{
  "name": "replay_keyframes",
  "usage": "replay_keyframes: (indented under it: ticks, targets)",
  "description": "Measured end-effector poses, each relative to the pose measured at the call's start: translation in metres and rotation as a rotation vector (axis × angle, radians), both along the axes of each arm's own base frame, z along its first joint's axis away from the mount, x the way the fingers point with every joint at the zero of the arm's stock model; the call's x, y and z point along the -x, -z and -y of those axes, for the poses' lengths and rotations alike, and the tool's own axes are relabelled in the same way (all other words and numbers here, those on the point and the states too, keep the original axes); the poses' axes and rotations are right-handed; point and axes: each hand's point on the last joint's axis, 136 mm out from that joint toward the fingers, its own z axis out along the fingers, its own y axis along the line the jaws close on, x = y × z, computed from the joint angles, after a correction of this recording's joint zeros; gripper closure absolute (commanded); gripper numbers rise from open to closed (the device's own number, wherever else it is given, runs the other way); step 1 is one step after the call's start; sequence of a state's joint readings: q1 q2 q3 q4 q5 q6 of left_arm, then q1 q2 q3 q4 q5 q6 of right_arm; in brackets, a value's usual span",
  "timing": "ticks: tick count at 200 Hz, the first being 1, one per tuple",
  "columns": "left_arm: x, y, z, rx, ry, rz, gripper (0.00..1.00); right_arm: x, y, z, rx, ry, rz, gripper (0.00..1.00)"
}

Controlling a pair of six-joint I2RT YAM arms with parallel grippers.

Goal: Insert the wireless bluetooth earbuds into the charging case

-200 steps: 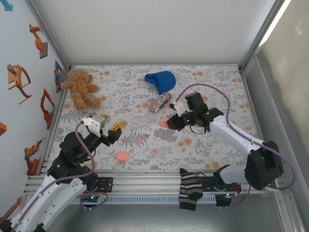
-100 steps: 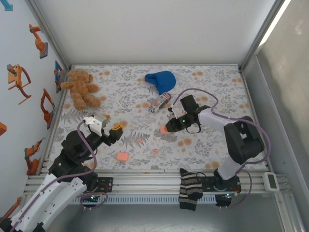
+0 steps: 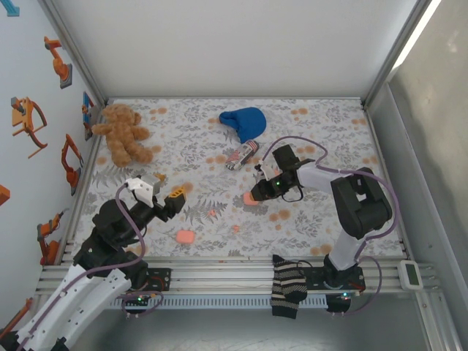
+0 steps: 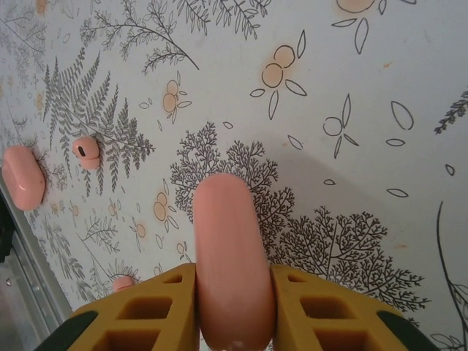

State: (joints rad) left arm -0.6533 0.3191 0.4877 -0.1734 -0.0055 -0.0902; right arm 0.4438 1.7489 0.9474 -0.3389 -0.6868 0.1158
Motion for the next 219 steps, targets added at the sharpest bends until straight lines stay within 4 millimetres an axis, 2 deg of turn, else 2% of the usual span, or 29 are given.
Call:
replay_keyframes:
  ticks: [26,57,99,124,164,190,219]
  targets:
    - [0.000,0.002,0.000,0.000,-0.001,-0.005,0.27,-0.004,0.002,0.004,0.019,0.010,0.013,0.56]
    - [-0.001,0.002,0.000,-0.002,-0.003,-0.007,0.27,-0.008,0.006,0.009,0.048,0.024,0.027,0.49]
    - [-0.011,0.010,-0.010,-0.021,-0.088,-0.030,0.26,-0.014,0.003,0.018,0.094,0.052,0.065,0.44]
    - [-0.018,0.017,-0.022,-0.036,-0.168,-0.056,0.21,-0.021,-0.020,0.021,0.090,0.070,0.147,0.42]
    - [-0.028,0.027,-0.036,-0.050,-0.268,-0.096,0.15,-0.023,-0.076,0.026,0.043,0.099,0.320,0.32]
    - [-0.039,0.042,-0.044,-0.063,-0.331,-0.161,0.06,-0.011,-0.107,0.027,0.014,0.095,0.424,0.24]
    - [-0.054,0.058,-0.061,-0.029,-0.412,-0.252,0.01,0.015,-0.136,0.016,-0.017,0.028,0.554,0.16]
